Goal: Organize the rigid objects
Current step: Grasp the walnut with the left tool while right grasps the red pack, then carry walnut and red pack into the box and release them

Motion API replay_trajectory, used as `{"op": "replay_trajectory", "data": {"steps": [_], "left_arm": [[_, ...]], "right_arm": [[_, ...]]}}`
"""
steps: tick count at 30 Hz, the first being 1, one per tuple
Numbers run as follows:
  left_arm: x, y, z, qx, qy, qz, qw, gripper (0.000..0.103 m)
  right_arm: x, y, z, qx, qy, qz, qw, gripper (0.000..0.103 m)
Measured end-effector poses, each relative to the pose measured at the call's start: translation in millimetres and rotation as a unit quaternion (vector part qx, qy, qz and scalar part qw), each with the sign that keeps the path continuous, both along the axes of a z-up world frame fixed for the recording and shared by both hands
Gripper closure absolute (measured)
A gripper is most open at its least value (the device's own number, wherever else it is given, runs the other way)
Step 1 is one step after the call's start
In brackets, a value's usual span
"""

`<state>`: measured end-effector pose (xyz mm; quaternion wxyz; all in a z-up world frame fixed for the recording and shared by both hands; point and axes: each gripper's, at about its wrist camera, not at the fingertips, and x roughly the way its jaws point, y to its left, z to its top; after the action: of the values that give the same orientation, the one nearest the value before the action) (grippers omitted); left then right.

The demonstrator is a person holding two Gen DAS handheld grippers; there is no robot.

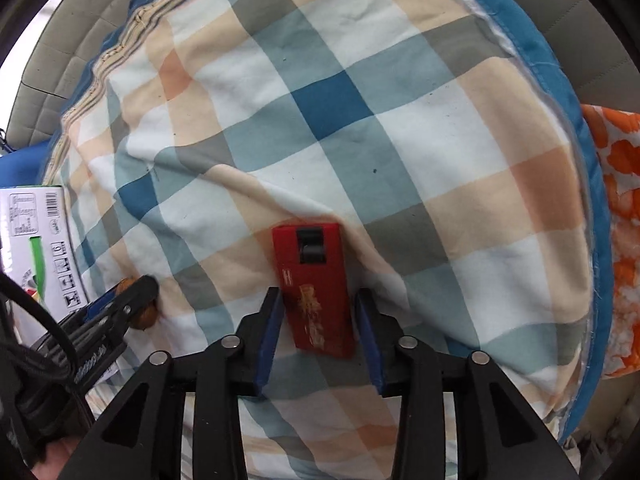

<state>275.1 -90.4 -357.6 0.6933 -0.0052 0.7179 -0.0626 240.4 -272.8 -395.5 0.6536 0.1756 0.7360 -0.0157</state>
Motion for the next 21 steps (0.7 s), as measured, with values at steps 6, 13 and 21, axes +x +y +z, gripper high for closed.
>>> {"op": "replay_trajectory", "data": {"steps": [6, 13, 21], "left_arm": [[1, -22, -8, 0.017, -0.003, -0.013, 0.9998, 0.07], [-8, -25, 3, 0.005, -0.007, -0.004, 1.0, 0.073], [-22, -21, 34, -0.014, -0.027, -0.002, 0.9995, 0.073]], "right_arm": [[11, 26, -3, -0.065, 0.017, 0.042, 0.997, 0.06], [22, 62, -11, -0.075, 0.023, 0.07, 0.994, 0.067], [-7, 25, 18, -0.011, 0.017, 0.062, 0.998, 0.067]]}}
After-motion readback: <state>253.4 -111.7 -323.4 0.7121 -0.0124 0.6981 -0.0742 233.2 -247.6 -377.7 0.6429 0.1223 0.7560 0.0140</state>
